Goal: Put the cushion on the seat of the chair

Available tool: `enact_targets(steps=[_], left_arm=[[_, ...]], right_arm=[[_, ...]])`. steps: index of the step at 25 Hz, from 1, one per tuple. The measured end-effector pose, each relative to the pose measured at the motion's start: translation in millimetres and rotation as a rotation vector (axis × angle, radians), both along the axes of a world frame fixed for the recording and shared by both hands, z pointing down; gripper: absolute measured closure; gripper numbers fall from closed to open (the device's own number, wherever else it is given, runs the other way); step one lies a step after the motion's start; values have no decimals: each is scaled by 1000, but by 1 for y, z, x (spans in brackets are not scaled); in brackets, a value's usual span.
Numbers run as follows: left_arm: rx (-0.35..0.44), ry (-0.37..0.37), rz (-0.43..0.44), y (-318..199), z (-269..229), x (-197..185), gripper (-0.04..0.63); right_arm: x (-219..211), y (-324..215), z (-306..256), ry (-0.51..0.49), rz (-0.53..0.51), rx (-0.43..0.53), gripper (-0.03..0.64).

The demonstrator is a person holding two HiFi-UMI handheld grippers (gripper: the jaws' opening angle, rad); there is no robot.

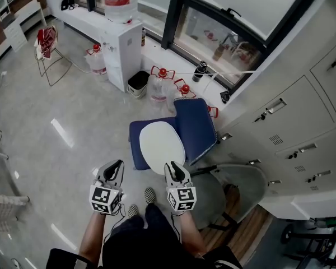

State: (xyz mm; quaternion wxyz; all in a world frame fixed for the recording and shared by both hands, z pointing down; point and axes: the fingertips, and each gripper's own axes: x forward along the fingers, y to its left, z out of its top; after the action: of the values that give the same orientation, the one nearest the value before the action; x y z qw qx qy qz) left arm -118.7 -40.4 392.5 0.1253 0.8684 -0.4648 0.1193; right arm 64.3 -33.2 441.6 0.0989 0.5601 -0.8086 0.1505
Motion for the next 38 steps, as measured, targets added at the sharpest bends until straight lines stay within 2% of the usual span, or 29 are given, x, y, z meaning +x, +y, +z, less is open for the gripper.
enact_targets(steps=[6,15,27,38], left_arm=[[37,3,-4,8,-27,-8,563],[62,1,0,16,-47,-10,563],[63,1,-2,30,-47,-10,563],[68,-3,-2,36,-50,-8,563]], right_arm=[[-13,17,-37,-4,-16,56,548],[-18,30,-68,-38,-15,102,557],[-16,35,-73,-25,-5,109,588],[-17,41,-75,-25,-13,115,588]])
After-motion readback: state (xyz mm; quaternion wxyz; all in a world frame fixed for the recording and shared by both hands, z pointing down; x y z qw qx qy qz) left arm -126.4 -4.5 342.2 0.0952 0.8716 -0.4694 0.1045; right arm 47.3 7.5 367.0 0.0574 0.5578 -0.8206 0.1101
